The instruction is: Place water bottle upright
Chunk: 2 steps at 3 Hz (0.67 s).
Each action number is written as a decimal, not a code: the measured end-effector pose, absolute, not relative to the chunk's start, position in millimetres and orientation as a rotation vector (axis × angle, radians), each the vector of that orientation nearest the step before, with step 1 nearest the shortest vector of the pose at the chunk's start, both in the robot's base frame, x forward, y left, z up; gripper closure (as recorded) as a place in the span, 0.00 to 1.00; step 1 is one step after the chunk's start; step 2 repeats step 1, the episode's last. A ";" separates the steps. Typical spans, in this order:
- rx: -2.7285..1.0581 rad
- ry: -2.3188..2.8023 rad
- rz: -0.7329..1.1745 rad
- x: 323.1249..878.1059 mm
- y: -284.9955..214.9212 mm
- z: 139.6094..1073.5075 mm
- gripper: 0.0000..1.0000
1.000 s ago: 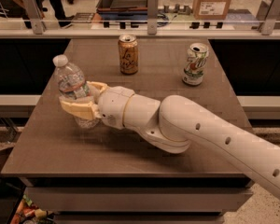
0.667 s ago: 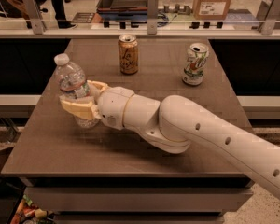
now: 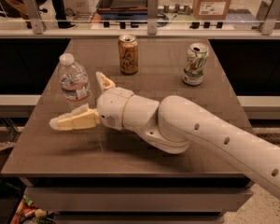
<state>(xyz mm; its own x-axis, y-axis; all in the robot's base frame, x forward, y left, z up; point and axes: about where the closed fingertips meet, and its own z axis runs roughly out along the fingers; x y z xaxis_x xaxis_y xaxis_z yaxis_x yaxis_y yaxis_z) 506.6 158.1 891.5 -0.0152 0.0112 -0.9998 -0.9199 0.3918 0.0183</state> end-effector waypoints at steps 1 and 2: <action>-0.894 1.380 0.923 506.6 158.1 891.5 0.00; -0.894 1.380 0.923 506.6 158.1 891.5 0.00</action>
Offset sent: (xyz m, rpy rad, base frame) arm 0.0000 0.0000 0.0000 0.0000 0.0000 0.0000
